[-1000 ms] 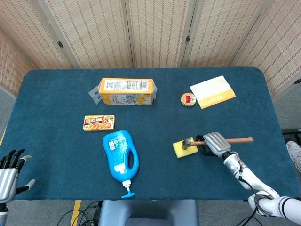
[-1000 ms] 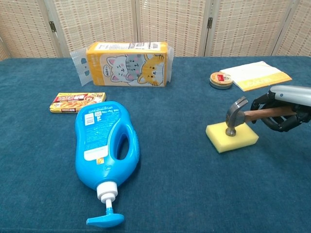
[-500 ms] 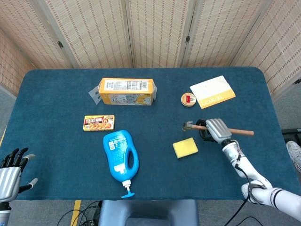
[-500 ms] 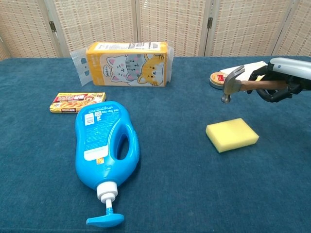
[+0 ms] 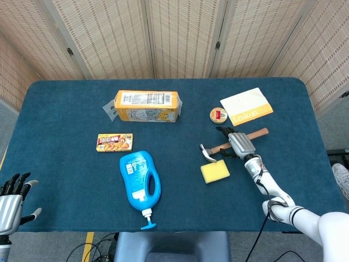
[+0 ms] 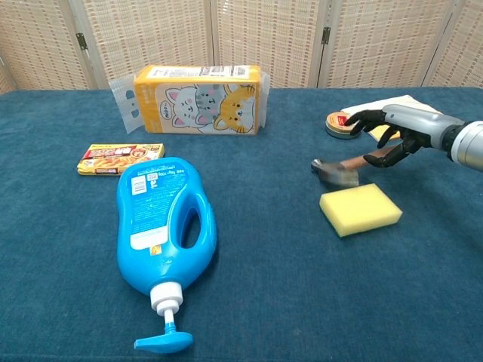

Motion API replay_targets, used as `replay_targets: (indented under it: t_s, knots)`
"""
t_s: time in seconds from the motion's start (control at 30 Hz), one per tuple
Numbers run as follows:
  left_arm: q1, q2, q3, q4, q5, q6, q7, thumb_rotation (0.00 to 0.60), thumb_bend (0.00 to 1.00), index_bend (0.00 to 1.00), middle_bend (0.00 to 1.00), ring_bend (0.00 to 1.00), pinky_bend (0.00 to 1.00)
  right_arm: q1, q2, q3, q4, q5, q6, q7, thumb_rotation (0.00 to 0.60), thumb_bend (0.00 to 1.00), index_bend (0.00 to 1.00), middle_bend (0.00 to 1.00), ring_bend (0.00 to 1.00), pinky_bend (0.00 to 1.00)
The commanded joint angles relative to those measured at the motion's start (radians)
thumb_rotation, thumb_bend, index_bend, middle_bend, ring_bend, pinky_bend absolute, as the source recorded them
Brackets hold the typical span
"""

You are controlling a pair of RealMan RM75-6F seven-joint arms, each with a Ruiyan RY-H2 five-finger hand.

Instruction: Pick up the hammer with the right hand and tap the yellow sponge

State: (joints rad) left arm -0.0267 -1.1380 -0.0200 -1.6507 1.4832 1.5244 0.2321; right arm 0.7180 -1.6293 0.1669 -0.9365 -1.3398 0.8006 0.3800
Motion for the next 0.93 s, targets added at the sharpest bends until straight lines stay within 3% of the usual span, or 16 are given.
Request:
replay_targets:
  t_s: [0.03,0.2,0.53,0.73,0.93]
  knots:
    - [-0.001,0.000,-0.001,0.002,0.000,-0.001,-0.002,0.600,0.17,0.29,0.15,0.10,0.19,-0.019,0.035,-0.004,-0.026,-0.016,0.039,0.002,0.600,0.28,0.00,0.09,0.05,0.22]
    - [-0.005,-0.001,-0.007,0.007,0.001,-0.001,-0.009,0.600,0.17,0.29,0.15,0.10,0.19,-0.083,0.162,-0.039,-0.135,-0.048,0.120,-0.052,0.600,0.28,0.00,0.09,0.04,0.21]
    - [-0.030,-0.037,-0.029,0.037,0.022,0.006,-0.011,0.600,0.17,0.29,0.15,0.10,0.19,-0.287,0.429,-0.097,-0.454,-0.018,0.332,-0.235,0.600,0.38,0.02,0.24,0.07,0.21]
    - [-0.046,-0.068,-0.038,0.047,0.028,0.005,0.003,0.600,0.17,0.28,0.15,0.10,0.19,-0.420,0.515,-0.128,-0.597,-0.030,0.509,-0.301,0.600,0.38,0.09,0.27,0.11,0.22]
    - [-0.056,-0.083,-0.041,0.047,0.038,0.003,0.008,0.600,0.17,0.28,0.15,0.10,0.19,-0.505,0.550,-0.148,-0.661,-0.058,0.620,-0.332,0.600,0.38,0.12,0.29,0.12,0.24]
